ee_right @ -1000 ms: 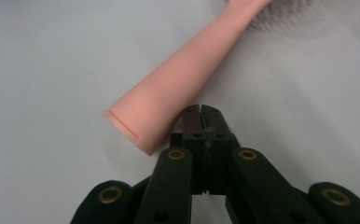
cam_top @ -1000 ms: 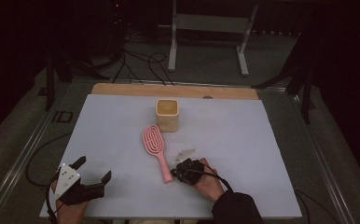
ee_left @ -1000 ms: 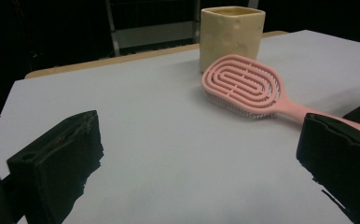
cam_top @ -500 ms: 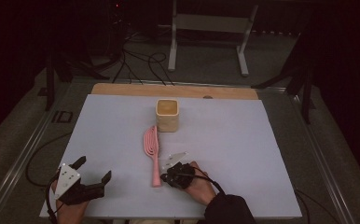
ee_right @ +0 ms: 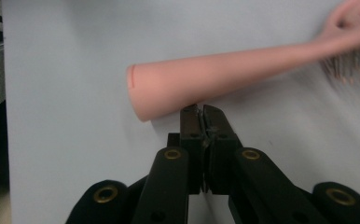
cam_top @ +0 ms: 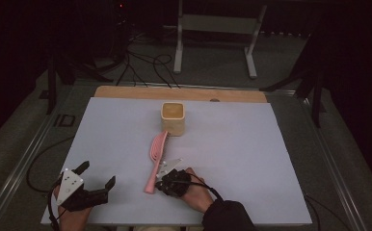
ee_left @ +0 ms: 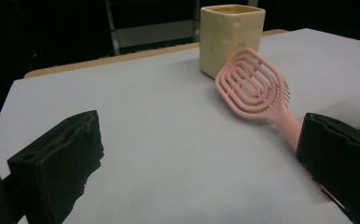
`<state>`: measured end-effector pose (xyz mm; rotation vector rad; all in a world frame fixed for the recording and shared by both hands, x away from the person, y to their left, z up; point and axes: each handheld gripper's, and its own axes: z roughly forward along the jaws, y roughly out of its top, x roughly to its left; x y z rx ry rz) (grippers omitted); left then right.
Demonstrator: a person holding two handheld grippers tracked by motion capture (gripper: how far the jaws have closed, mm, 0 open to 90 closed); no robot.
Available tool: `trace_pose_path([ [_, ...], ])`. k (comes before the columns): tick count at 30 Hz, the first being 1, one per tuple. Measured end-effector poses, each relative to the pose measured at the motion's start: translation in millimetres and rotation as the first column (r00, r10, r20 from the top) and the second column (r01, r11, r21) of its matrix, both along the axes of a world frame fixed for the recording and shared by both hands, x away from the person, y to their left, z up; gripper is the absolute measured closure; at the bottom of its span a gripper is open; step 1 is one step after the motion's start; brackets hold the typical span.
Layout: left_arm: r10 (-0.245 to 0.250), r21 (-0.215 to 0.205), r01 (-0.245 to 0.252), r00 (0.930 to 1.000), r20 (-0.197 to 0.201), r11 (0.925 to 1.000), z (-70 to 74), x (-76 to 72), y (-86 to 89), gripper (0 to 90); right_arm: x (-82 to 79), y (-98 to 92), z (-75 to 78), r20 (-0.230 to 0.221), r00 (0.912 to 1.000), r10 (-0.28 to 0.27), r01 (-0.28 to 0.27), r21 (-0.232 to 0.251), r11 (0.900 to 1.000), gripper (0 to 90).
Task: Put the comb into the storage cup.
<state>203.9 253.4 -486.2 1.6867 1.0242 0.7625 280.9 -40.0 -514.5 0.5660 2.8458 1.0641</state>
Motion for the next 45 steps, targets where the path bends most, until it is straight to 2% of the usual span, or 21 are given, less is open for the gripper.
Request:
trace_pose_path([
  [9,0.002,-0.004,-0.002,1.0000,0.003,1.0000,0.1,-0.3,0.7,0.8,0.1,17.4,-1.2,0.006,0.9997,0.022,-0.022,0.012,1.000,87.6],
  [20,0.003,-0.004,-0.003,1.0000,0.003,1.0000,0.1,-0.3,1.0,0.8,-0.6,15.6,-1.8,0.000,0.9999,0.015,-0.015,0.022,1.000,85.8],
  [28,0.005,-0.004,-0.005,1.0000,0.000,1.0000,-0.2,-0.2,1.5,0.9,0.1,6.1,-0.7,0.026,0.9997,0.002,-0.002,0.003,1.000,83.1],
  [30,0.005,-0.004,-0.005,1.0000,0.002,1.0000,-0.1,-0.3,1.5,0.9,1.4,1.0,-0.4,0.031,0.9995,-0.007,0.007,0.002,1.000,80.2],
  [31,0.005,-0.005,-0.005,1.0000,0.002,1.0000,-0.2,-0.3,1.7,0.8,2.3,-5.4,0.2,0.038,0.9990,-0.024,0.024,-0.001,1.000,73.9],
  [32,0.005,-0.005,-0.005,1.0000,0.002,1.0000,-0.2,-0.3,1.7,0.8,2.3,-5.4,0.2,0.038,0.9990,-0.024,0.024,-0.001,1.000,73.9],
  [33,0.006,-0.006,-0.006,1.0000,0.001,1.0000,-0.3,-0.3,1.7,0.8,2.9,-13.1,2.3,0.047,0.9978,-0.045,0.045,0.017,0.999,66.4],
  [34,0.006,-0.006,-0.006,1.0000,0.001,1.0000,-0.3,-0.3,1.7,0.8,2.9,-13.1,2.3,0.047,0.9978,-0.045,0.045,0.017,0.999,66.4],
  [35,0.007,-0.005,-0.007,1.0000,0.001,1.0000,-0.3,-0.3,1.5,0.8,3.8,-22.9,5.5,0.068,0.9956,-0.065,0.062,0.039,0.997,61.0],
  [36,0.007,-0.005,-0.007,1.0000,0.001,1.0000,-0.3,-0.3,1.5,0.8,3.8,-22.9,5.5,0.068,0.9956,-0.065,0.062,0.039,0.997,61.0],
  [37,0.006,-0.004,-0.006,1.0000,0.001,1.0000,-0.4,-0.3,1.4,0.8,4.6,-33.4,9.9,0.071,0.9926,-0.099,0.094,0.066,0.993,56.8],
  [38,0.006,-0.004,-0.006,1.0000,0.001,1.0000,-0.4,-0.3,1.4,0.8,4.0,-37.6,12.4,0.067,0.9907,-0.119,0.114,0.073,0.991,55.8],
  [39,0.006,-0.004,-0.006,1.0000,0.001,1.0000,-0.5,-0.3,1.4,0.8,5.4,-45.9,15.5,0.083,0.9878,-0.131,0.123,0.095,0.988,53.8],
  [40,0.006,-0.004,-0.006,1.0000,0.001,1.0000,-0.5,-0.3,1.4,0.8,5.4,-45.9,15.5,0.083,0.9878,-0.131,0.123,0.095,0.988,53.8],
  [41,0.007,-0.003,-0.007,1.0000,0.001,1.0000,-0.6,-0.3,1.5,0.8,6.6,-60.2,22.1,0.094,0.9814,-0.167,0.156,0.119,0.981,49.1],
  [42,0.007,-0.003,-0.007,1.0000,0.001,1.0000,-0.6,-0.3,1.5,0.8,6.6,-60.2,22.1,0.094,0.9814,-0.167,0.156,0.119,0.981,49.1],
  [43,0.007,-0.003,-0.007,1.0000,0.000,1.0000,-0.7,-0.2,1.6,0.8,8.2,-78.5,29.6,0.094,0.9720,-0.215,0.198,0.161,0.967,45.7],
  [44,0.007,-0.004,-0.007,1.0000,0.000,1.0000,-0.8,-0.2,1.4,0.8,8.6,-83.0,31.4,0.096,0.9698,-0.224,0.206,0.168,0.964,45.2],
  [45,0.007,-0.003,-0.007,1.0000,0.000,1.0000,-0.9,-0.2,1.3,0.8,9.3,-94.3,35.1,0.108,0.9627,-0.248,0.224,0.195,0.955,45.0],
])
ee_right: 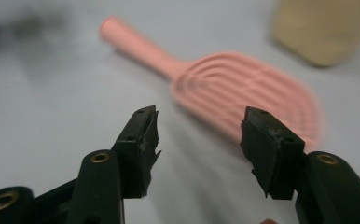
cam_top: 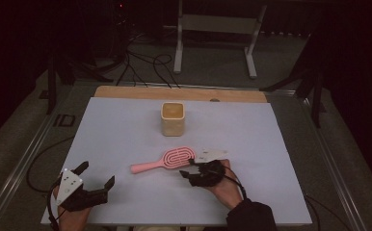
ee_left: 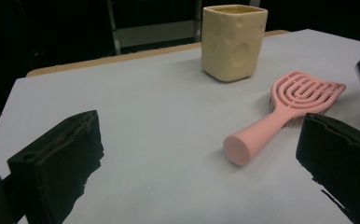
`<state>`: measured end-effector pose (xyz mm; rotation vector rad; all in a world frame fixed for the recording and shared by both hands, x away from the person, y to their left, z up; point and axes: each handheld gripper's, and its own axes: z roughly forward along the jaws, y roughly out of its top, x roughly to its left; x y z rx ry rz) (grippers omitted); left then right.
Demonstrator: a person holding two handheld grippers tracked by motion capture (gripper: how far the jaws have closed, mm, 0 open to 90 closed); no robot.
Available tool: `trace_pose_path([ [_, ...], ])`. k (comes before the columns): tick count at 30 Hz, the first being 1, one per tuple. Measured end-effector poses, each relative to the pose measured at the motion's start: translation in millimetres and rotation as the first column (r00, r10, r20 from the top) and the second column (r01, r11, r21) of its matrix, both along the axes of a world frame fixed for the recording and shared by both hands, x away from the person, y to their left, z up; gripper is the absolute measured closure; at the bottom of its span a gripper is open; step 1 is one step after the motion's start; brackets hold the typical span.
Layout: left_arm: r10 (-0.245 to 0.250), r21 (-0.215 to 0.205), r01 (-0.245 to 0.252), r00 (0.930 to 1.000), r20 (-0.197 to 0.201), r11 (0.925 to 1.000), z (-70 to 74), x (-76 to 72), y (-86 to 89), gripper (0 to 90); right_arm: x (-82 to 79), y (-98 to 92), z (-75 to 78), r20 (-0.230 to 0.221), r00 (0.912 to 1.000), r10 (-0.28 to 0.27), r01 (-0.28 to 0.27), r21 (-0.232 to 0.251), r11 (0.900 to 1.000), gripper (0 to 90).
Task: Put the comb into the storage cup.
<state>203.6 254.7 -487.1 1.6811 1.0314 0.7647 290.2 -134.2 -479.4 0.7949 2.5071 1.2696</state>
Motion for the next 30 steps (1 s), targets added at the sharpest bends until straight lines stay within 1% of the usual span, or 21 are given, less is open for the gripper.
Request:
trace_pose_path([
  [1,0.000,0.000,0.000,1.0000,0.000,1.0000,0.0,0.0,0.0,0.8,0.0,0.0,0.0,0.000,1.0000,0.000,0.000,0.000,1.000,45.0],
  [2,-0.002,0.001,0.002,1.0000,-0.001,1.0000,-0.2,0.0,-0.3,0.8,-0.2,-18.2,6.1,0.024,0.9990,-0.038,0.037,0.046,0.998,43.6],
  [3,-0.002,0.001,0.002,1.0000,-0.001,1.0000,-0.2,0.0,-0.3,0.8,-0.2,-18.2,6.1,0.024,0.9990,-0.038,0.037,0.046,0.998,43.6],
  [4,-0.001,0.002,0.001,1.0000,-0.002,1.0000,-0.5,0.4,-0.9,0.8,-0.4,-35.8,11.3,0.038,0.9957,-0.085,0.081,0.093,0.992,41.0],
  [5,-0.001,0.002,0.001,1.0000,-0.002,1.0000,-0.5,0.4,-0.9,0.8,-0.4,-35.8,11.3,0.038,0.9957,-0.085,0.081,0.093,0.992,41.0],
  [6,-0.001,0.003,0.001,1.0000,-0.003,1.0000,-0.8,0.5,-1.3,0.8,-1.1,-52.0,15.1,0.052,0.9905,-0.128,0.120,0.133,0.984,38.7],
  [11,0.001,0.002,-0.001,1.0000,-0.003,1.0000,-1.2,0.5,-1.8,0.8,-2.7,-79.1,16.8,0.078,0.9800,-0.183,0.167,0.184,0.969,31.7],
  [12,0.001,0.002,-0.001,1.0000,-0.004,1.0000,-1.3,0.7,-1.6,0.8,-4.0,-90.7,15.1,0.093,0.9722,-0.215,0.193,0.202,0.960,27.8],
  [13,0.001,0.002,-0.001,1.0000,-0.004,1.0000,-1.3,0.7,-1.6,0.8,-4.0,-90.7,15.1,0.093,0.9722,-0.215,0.193,0.202,0.960,27.8],
  [14,0.000,0.002,0.000,1.0000,-0.007,1.0000,-1.6,1.0,-1.5,0.8,-6.8,-101.7,12.4,0.105,0.9637,-0.246,0.218,0.220,0.951,23.2],
  [15,0.000,0.002,0.000,1.0000,-0.007,1.0000,-1.6,1.0,-1.5,0.8,-6.8,-101.7,12.4,0.105,0.9637,-0.246,0.218,0.220,0.951,23.2],
  [18,0.000,0.003,0.000,1.0000,-0.008,1.0000,-1.9,1.3,-1.6,0.8,-14.0,-114.0,7.6,0.145,0.9448,-0.294,0.254,0.243,0.936,14.6],
  [20,0.000,0.001,0.000,1.0000,-0.007,1.0000,-1.7,1.2,-1.5,0.8,-18.4,-119.8,5.6,0.158,0.9367,-0.313,0.268,0.250,0.930,13.8],
  [21,0.000,0.001,0.000,1.0000,-0.007,1.0000,-1.7,1.2,-1.5,0.8,-18.4,-119.8,5.6,0.158,0.9367,-0.313,0.268,0.250,0.930,13.8],
  [22,0.000,0.000,0.000,1.0000,-0.007,1.0000,-1.5,1.1,-1.0,0.8,-22.7,-126.6,4.9,0.174,0.9272,-0.332,0.278,0.273,0.921,13.9],
  [23,0.000,0.000,0.000,1.0000,-0.007,1.0000,-1.5,1.1,-1.0,0.8,-22.7,-126.6,4.9,0.174,0.9272,-0.332,0.278,0.273,0.921,13.9],
  [24,-0.002,0.000,0.002,1.0000,-0.006,1.0000,-1.3,1.1,-0.6,0.8,-27.3,-132.8,3.5,0.167,0.9224,-0.348,0.288,0.303,0.909,13.8],
  [25,-0.002,0.000,0.002,1.0000,-0.006,1.0000,-1.3,1.1,-0.6,0.8,-27.3,-132.8,3.5,0.167,0.9224,-0.348,0.288,0.303,0.909,13.8],
  [26,-0.002,0.000,0.002,1.0000,-0.005,1.0000,-1.2,1.1,-0.5,0.8,-32.3,-137.5,1.3,0.179,0.9135,-0.365,0.300,0.310,0.902,13.5],
  [29,-0.003,0.001,0.003,1.0000,-0.006,1.0000,-1.1,1.1,-0.6,0.8,-37.1,-142.1,-0.3,0.181,0.9079,-0.378,0.308,0.325,0.894,13.6],
  [30,-0.005,0.000,0.005,1.0000,-0.005,1.0000,-1.0,1.2,-0.9,0.7,-41.5,-146.7,-1.0,0.187,0.9003,-0.393,0.317,0.336,0.887,13.6],
])
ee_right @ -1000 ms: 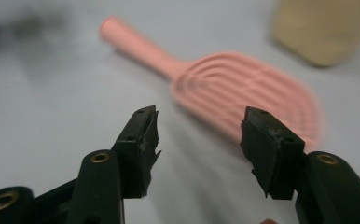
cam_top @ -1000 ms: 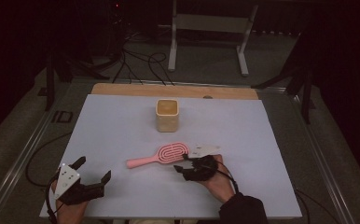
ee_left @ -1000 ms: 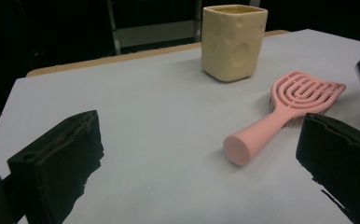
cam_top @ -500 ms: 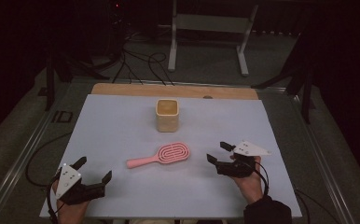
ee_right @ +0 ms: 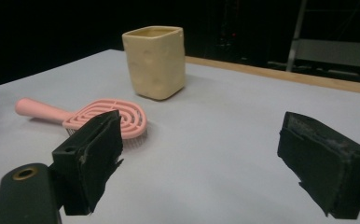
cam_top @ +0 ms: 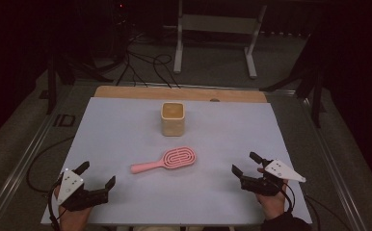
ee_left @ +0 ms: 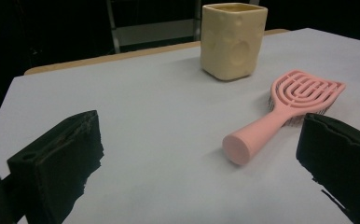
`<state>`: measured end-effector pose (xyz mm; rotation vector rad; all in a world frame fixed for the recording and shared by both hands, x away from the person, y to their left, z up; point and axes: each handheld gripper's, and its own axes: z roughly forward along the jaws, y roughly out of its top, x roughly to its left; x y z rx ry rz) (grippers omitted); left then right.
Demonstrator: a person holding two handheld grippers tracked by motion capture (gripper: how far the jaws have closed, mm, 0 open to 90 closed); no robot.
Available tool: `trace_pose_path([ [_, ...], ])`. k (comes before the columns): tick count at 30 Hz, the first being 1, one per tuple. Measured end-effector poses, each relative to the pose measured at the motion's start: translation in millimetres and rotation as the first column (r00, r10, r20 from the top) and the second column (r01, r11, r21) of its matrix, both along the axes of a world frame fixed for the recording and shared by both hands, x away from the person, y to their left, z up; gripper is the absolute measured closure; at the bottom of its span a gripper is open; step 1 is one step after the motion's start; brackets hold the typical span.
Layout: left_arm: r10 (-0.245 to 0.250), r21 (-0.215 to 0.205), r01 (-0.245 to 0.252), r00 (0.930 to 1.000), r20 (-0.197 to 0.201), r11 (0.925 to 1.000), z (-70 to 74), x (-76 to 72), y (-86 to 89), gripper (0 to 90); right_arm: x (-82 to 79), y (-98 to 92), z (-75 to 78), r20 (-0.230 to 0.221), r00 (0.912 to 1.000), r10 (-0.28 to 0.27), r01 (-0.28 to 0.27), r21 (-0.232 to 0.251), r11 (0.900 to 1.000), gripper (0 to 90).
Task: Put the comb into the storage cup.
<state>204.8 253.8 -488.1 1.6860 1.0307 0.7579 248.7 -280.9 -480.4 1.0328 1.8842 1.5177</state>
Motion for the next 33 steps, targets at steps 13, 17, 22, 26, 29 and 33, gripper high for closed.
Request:
trace_pose_path([
  [13,-0.001,0.009,0.001,1.0000,-0.008,1.0000,-1.3,1.1,-2.4,0.7,-9.8,-7.7,-5.1,0.007,0.9998,-0.021,0.021,0.016,1.000,13.9],
  [17,-0.010,0.010,0.010,0.9996,-0.026,0.9999,-2.9,3.2,-3.0,0.4,-9.1,-7.8,-5.1,-0.019,0.9992,-0.037,0.037,0.001,0.999,11.0],
  [22,-0.028,0.023,0.029,0.9983,-0.051,0.9993,-5.6,6.2,-7.1,0.1,-8.0,-8.3,-6.2,-0.020,0.9985,-0.051,0.051,-0.007,0.999,9.2],
  [26,-0.027,0.020,0.028,0.9979,-0.059,0.9994,-6.0,7.7,-6.9,0.0,-6.8,-5.1,-8.4,-0.024,0.9984,-0.050,0.050,-0.023,0.998,8.8],
  [29,-0.025,0.017,0.027,0.9975,-0.067,0.9995,-6.1,9.1,-5.2,0.0,-6.7,-3.4,-9.0,-0.020,0.9985,-0.051,0.051,-0.033,0.998,8.8],
  [33,-0.012,0.000,0.012,0.9964,-0.083,0.9999,-3.3,12.0,-2.4,0.0,-6.5,-3.5,-9.9,-0.020,0.9986,-0.048,0.047,-0.030,0.998,8.8],
])
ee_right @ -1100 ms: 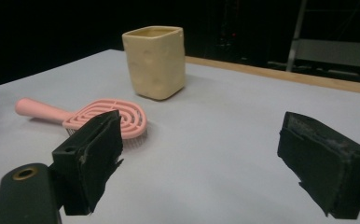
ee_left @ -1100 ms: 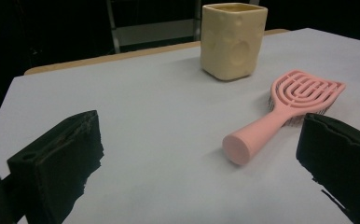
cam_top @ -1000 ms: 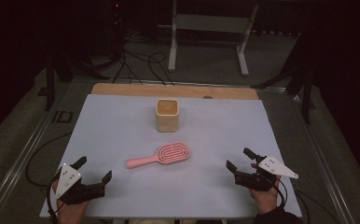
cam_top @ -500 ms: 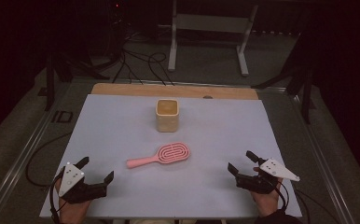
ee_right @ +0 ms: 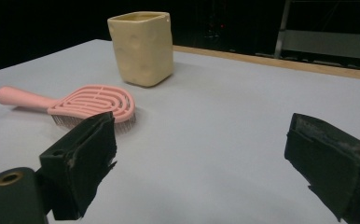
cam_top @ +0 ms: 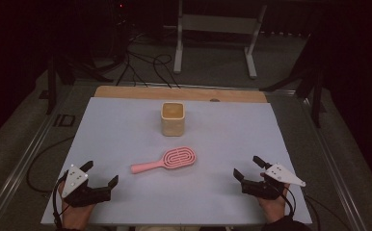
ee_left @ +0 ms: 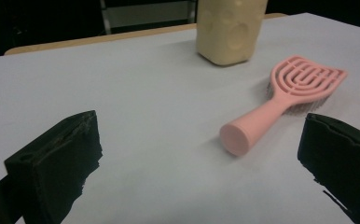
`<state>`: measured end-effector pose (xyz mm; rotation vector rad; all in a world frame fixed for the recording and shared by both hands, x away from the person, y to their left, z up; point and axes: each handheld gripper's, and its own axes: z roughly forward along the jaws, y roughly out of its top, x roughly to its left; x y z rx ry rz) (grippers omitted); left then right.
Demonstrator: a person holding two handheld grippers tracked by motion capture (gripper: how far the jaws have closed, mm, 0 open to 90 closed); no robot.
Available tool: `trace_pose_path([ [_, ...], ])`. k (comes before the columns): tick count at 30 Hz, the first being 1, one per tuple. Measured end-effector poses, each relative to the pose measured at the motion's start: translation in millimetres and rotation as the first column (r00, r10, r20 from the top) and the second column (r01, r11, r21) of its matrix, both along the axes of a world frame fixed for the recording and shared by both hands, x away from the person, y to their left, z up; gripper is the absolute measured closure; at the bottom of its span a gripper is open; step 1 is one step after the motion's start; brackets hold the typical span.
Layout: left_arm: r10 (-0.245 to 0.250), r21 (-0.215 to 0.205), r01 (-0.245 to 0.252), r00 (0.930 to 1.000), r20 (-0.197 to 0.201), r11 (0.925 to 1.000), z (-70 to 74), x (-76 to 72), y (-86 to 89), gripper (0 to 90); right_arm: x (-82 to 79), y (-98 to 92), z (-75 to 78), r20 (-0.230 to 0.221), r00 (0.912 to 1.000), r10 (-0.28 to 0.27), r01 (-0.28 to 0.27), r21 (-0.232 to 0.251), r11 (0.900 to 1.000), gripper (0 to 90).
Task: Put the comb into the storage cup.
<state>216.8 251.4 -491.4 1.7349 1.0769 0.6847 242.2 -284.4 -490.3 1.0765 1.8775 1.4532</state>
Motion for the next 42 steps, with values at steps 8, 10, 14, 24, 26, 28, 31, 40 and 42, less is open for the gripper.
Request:
trace_pose_path([
  [8,-0.022,0.008,0.022,0.9998,-0.004,0.9997,10.9,6.7,-5.3,0.0,2.5,-2.6,-2.6,-0.006,0.9999,-0.013,0.013,0.009,1.000,8.8],
  [10,-0.033,0.019,0.033,0.9995,-0.005,0.9993,13.4,8.4,-8.3,0.0,3.0,-3.5,-3.4,-0.009,0.9997,-0.021,0.021,0.012,1.000,8.8],
  [14,-0.055,0.035,0.055,0.9985,0.000,0.9979,19.2,12.7,-12.5,0.0,2.8,-3.3,-3.3,-0.008,0.9997,-0.024,0.024,0.012,1.000,8.8],
  [24,-0.095,0.076,0.095,0.9954,0.008,0.9926,36.9,24.0,-18.8,0.0,3.0,-2.3,-4.1,-0.009,0.9997,-0.025,0.025,0.009,1.000,8.9],
  [26,-0.103,0.085,0.102,0.9947,0.006,0.9912,39.6,27.0,-21.0,0.0,3.1,-2.5,-4.1,-0.008,0.9997,-0.025,0.025,0.010,1.000,8.8],
  [28,-0.114,0.098,0.113,0.9935,0.001,0.9887,41.7,30.3,-23.4,0.0,3.1,-2.3,-4.1,-0.010,0.9997,-0.024,0.024,0.008,1.000,8.8],
  [31,-0.134,0.114,0.135,0.9909,-0.013,0.9844,44.6,37.5,-27.7,0.0,3.2,-2.5,-4.1,-0.010,0.9996,-0.026,0.026,0.010,1.000,8.9],
  [40,-0.172,0.168,0.180,0.9832,-0.061,0.9691,49.7,50.4,-39.3,0.0,3.0,-3.1,-3.7,-0.010,0.9995,-0.029,0.029,0.015,0.999,8.8],
  [42,-0.184,0.184,0.195,0.9802,-0.074,0.9635,51.3,53.4,-42.5,0.0,3.0,-2.8,-4.0,-0.012,0.9996,-0.027,0.027,0.014,1.000,8.8],
])
